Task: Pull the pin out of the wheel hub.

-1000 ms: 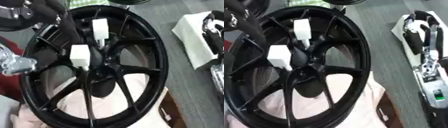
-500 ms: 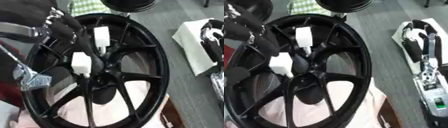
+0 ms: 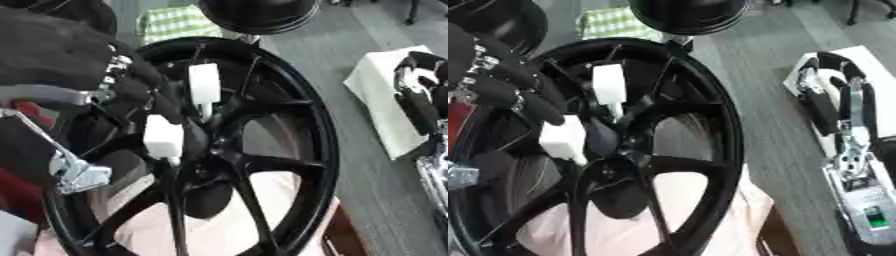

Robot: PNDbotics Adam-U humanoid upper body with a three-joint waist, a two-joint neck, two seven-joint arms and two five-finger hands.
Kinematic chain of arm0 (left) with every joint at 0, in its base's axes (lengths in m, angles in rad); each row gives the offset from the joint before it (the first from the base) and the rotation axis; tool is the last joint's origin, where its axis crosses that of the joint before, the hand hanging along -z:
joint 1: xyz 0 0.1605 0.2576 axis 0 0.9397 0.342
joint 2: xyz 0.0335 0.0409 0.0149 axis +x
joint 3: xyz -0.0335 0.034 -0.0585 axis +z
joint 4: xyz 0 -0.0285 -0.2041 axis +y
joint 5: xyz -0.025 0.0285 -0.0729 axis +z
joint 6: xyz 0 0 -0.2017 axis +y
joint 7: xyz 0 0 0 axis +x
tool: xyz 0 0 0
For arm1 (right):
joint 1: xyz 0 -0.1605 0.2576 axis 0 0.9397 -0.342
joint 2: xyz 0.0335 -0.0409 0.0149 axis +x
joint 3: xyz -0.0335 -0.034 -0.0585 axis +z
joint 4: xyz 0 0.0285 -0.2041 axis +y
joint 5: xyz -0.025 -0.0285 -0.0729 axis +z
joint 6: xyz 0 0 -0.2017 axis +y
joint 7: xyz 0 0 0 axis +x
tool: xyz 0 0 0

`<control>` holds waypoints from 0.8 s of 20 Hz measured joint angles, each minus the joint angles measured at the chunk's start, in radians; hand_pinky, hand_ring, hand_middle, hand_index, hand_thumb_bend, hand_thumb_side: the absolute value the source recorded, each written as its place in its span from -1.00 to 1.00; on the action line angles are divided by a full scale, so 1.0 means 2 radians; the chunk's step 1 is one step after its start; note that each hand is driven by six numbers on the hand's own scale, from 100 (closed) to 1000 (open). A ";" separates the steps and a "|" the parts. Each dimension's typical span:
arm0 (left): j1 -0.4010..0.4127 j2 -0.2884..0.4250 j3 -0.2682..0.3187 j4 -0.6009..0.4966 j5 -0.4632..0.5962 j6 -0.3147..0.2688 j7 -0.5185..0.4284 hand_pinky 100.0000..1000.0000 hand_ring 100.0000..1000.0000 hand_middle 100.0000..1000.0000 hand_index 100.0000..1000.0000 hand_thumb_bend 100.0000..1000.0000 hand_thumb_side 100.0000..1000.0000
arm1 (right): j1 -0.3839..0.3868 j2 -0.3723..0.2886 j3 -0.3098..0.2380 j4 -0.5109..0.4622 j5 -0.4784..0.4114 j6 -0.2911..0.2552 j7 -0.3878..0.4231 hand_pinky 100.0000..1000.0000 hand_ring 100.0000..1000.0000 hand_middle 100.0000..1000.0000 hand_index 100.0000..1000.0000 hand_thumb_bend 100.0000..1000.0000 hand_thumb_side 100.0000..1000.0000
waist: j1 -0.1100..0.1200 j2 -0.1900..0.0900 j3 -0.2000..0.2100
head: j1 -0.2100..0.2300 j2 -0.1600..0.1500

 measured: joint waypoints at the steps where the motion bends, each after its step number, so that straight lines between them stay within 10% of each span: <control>1: 0.003 0.000 0.000 0.004 -0.002 -0.001 0.001 0.64 0.64 0.52 0.70 -1.00 0.52 | 0.000 0.000 0.000 0.000 0.000 0.000 0.001 0.82 1.00 0.36 0.54 -1.00 0.06 | 0.000 0.001 0.000 | 0.000 0.002; 6: 0.015 0.000 -0.001 0.022 -0.002 -0.004 0.004 0.61 0.61 0.45 0.64 -1.00 0.99 | -0.004 0.003 0.003 0.000 0.002 0.001 0.002 0.82 1.00 0.36 0.54 -1.00 0.07 | 0.000 0.005 -0.001 | 0.002 0.009; 16: 0.028 0.007 0.008 0.025 0.009 -0.005 0.005 0.58 0.58 0.42 0.68 -1.00 1.00 | -0.004 0.005 0.003 0.000 0.002 0.003 0.004 0.82 1.00 0.36 0.53 -1.00 0.08 | 0.000 0.008 -0.004 | 0.000 0.017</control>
